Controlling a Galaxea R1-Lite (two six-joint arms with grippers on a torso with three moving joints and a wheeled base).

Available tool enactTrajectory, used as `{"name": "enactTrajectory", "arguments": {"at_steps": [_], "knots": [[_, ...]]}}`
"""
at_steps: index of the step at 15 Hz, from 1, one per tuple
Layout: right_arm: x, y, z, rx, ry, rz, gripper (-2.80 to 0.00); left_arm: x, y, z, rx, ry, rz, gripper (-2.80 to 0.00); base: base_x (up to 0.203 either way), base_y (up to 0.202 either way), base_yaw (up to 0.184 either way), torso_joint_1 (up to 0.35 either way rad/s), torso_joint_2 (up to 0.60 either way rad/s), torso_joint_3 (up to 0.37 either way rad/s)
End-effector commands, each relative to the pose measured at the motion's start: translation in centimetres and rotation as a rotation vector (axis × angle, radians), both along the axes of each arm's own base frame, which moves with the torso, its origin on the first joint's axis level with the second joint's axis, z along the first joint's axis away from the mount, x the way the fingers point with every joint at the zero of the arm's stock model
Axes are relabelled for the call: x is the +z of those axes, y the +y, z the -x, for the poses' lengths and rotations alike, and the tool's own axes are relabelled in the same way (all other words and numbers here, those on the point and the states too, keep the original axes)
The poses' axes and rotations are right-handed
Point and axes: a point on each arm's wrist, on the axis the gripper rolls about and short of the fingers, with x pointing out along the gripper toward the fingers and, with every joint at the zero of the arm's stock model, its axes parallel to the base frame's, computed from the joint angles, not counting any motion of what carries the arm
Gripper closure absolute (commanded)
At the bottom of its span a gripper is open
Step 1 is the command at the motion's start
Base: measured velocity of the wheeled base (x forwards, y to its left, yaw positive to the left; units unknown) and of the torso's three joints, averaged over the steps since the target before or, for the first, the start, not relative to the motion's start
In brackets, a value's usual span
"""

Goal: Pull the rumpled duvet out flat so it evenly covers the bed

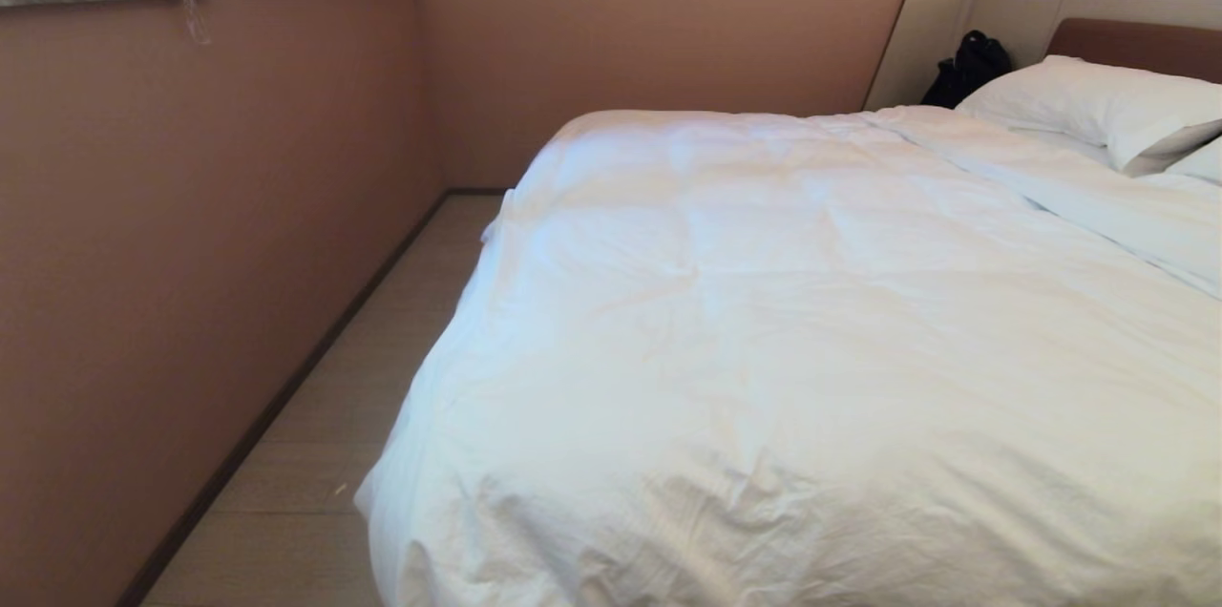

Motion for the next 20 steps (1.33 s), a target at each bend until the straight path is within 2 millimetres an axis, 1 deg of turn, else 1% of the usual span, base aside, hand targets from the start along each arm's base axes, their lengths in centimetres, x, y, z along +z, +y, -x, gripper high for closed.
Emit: {"name": "enactTrajectory", "arguments": {"at_steps": [1,6,9,10,12,20], "knots": [[0.0,0.0,0.0,0.001,-0.001,0.001,0.0,-0.2,0.0,-0.1,0.018,0.01,0.001,0.0,0.0,0.0,0.0,0.0,0.0,0.0],[0.0,0.0,0.0,0.001,-0.001,0.001,0.0,-0.7,0.1,-0.1,0.039,0.064,0.011,0.0,0.0,0.0,0.0,0.0,0.0,0.0],[0.0,0.0,0.0,0.001,-0.001,0.001,0.0,-1.0,0.0,-0.1,0.012,0.096,0.011,0.0,0.0,0.0,0.0,0.0,0.0,0.0],[0.0,0.0,0.0,0.001,-0.001,0.001,0.0,-1.2,0.0,-0.2,-0.019,0.116,0.01,0.0,0.0,0.0,0.0,0.0,0.0,0.0],[0.0,0.0,0.0,0.001,-0.002,0.001,0.0,-1.9,-0.1,-0.1,-0.026,0.179,0.03,0.0,0.0,0.0,0.0,0.0,0.0,0.0],[0.0,0.0,0.0,0.001,-0.001,0.001,0.0,-1.8,-0.1,-0.2,-0.033,0.167,0.041,0.0,0.0,0.0,0.0,0.0,0.0,0.0]]}}
